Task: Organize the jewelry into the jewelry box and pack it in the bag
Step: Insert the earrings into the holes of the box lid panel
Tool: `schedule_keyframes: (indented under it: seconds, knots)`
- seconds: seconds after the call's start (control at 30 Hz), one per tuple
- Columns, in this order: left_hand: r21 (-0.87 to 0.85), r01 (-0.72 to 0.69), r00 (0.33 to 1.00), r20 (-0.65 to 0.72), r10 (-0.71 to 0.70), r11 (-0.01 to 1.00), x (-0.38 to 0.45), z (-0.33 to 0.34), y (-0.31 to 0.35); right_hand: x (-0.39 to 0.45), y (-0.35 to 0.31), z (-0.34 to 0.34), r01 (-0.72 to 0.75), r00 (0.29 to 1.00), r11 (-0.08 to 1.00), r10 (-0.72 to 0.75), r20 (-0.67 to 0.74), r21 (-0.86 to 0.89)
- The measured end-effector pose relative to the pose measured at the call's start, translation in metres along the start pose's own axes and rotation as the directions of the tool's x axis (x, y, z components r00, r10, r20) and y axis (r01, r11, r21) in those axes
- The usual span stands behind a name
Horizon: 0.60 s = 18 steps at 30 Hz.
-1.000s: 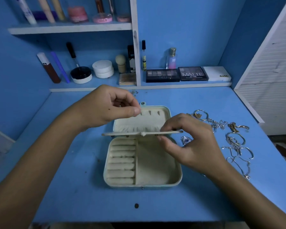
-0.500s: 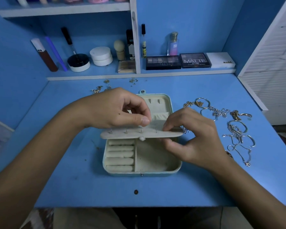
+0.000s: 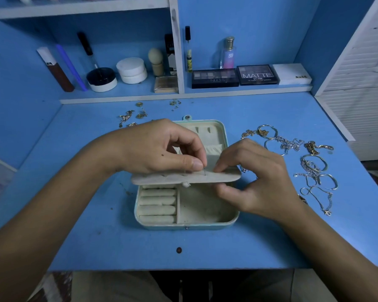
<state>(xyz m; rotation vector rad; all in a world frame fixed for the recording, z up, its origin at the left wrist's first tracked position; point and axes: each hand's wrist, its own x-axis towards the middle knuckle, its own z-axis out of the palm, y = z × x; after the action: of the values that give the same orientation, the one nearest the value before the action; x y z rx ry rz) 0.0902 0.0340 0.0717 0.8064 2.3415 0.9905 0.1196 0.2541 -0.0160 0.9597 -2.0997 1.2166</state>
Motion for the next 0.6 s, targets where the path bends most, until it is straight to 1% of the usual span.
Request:
schedule_keyframes:
  seconds: [0.43, 0.6]
  knots:
    - [0.074, -0.011, 0.999, 0.041, 0.008, 0.997, 0.0014, -0.0012, 0.0052, 0.0000, 0.0010, 0.0008, 0.010, 1.000, 1.000, -0.010, -0.001, -0.009]
    - [0.051, -0.013, 0.999, 0.032, 0.011, 0.999, 0.0011, -0.0023, 0.0052, -0.0002, 0.0016, 0.0011, 0.005, 1.000, 1.000, -0.005, -0.002, -0.008]
